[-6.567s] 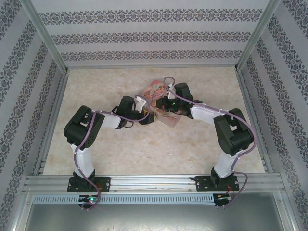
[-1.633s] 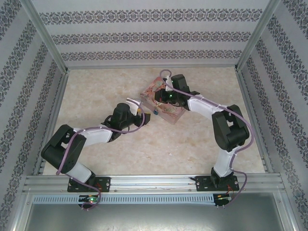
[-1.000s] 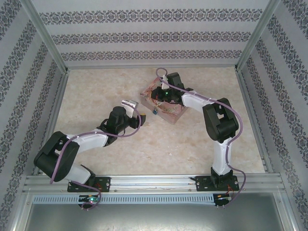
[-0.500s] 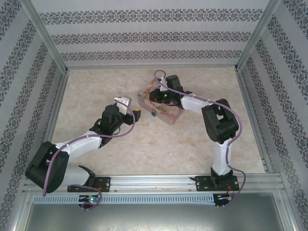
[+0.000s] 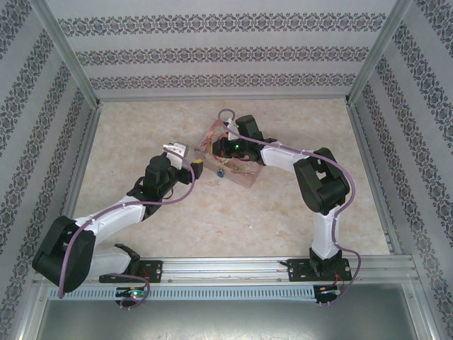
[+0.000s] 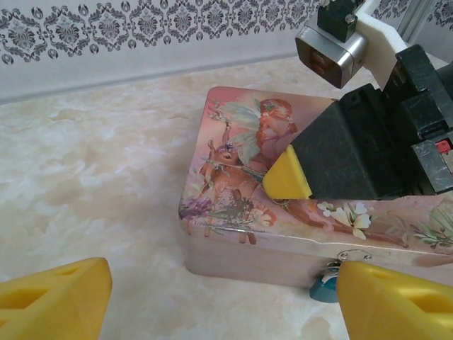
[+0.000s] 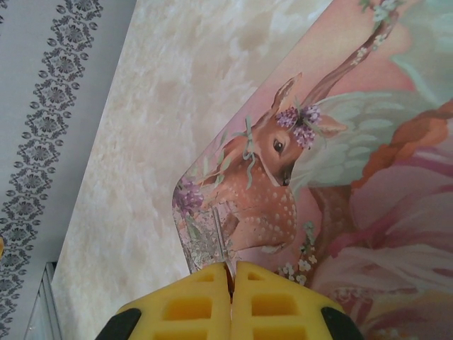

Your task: Unlock the padlock with the key

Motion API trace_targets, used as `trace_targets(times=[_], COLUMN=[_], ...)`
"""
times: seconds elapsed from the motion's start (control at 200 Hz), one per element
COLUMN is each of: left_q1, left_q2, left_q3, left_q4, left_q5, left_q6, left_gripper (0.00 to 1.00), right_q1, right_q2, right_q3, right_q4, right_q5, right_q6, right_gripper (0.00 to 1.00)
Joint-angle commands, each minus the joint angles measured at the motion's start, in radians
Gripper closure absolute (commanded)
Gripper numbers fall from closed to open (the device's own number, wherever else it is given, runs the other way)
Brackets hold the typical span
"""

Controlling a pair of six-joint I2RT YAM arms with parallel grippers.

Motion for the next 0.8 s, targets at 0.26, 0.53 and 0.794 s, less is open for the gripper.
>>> trace_targets(times=[0.26,0.53,0.794], left_q1=[0.014,0.015,-0.020], left_q2=[-0.063,-0.025,0.096], left_q3=[-0.054,-0.062,-0.046], left_q4=[-0.042,-0.021,0.049], left_q5=[0.013,0.148,0.225], left_q6=[0.000,-0.012,-0.112], left_gripper=[0.17,0.16,0.18], right_q1=[0.047,-0.003,-0.073], right_q2=[-0.009,-0.162,-0.257], right_q3=[0.005,-0.006,-0.175], right_q4=[-0.140,-0.155,-0.141], right_q5=[-0.011,0.020,0.019], right_q6=[0.001,-0.013,-0.026], right_gripper=[1.00,1.00,1.00])
